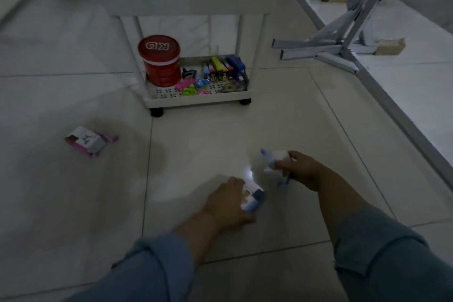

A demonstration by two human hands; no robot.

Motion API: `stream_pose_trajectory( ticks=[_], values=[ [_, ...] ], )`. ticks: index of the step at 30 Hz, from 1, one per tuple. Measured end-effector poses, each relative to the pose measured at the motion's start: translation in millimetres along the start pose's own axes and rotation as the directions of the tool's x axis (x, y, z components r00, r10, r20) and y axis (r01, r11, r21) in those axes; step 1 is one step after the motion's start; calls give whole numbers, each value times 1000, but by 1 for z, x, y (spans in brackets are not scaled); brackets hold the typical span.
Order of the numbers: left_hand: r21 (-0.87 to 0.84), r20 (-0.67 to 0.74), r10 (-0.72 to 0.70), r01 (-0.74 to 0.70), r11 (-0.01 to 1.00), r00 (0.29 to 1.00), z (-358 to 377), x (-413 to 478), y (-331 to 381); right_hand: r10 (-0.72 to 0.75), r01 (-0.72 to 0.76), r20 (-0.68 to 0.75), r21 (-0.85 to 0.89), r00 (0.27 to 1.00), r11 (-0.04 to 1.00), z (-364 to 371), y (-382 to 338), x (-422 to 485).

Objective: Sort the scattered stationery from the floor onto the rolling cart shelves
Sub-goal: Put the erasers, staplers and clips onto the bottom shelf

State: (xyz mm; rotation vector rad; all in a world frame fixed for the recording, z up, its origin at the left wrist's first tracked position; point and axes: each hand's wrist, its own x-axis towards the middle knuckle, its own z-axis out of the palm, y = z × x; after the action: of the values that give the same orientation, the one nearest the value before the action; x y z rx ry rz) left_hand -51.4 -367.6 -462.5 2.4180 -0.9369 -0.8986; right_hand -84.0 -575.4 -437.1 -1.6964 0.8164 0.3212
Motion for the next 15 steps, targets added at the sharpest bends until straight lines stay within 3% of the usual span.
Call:
stream_pose_trajectory(
  ticks=[3, 9, 12, 15],
  values=[
    [66, -39, -98, 101, 993, 994, -64, -8, -21, -47, 12, 124, 272, 991, 962, 31, -32, 2],
    [395, 67, -352, 299, 869, 934, -216, -6, -35, -42, -91, 201, 608, 979, 789, 94, -111, -3],
    [380, -62, -324, 322, 867, 944, -239, -12, -55, -97, -111, 254, 694, 962, 711, 119, -136, 4],
    [254, -236, -303, 360, 898, 923, -222, -18, -91, -119, -62, 240, 633, 964, 771, 141, -152, 25]
  ],
)
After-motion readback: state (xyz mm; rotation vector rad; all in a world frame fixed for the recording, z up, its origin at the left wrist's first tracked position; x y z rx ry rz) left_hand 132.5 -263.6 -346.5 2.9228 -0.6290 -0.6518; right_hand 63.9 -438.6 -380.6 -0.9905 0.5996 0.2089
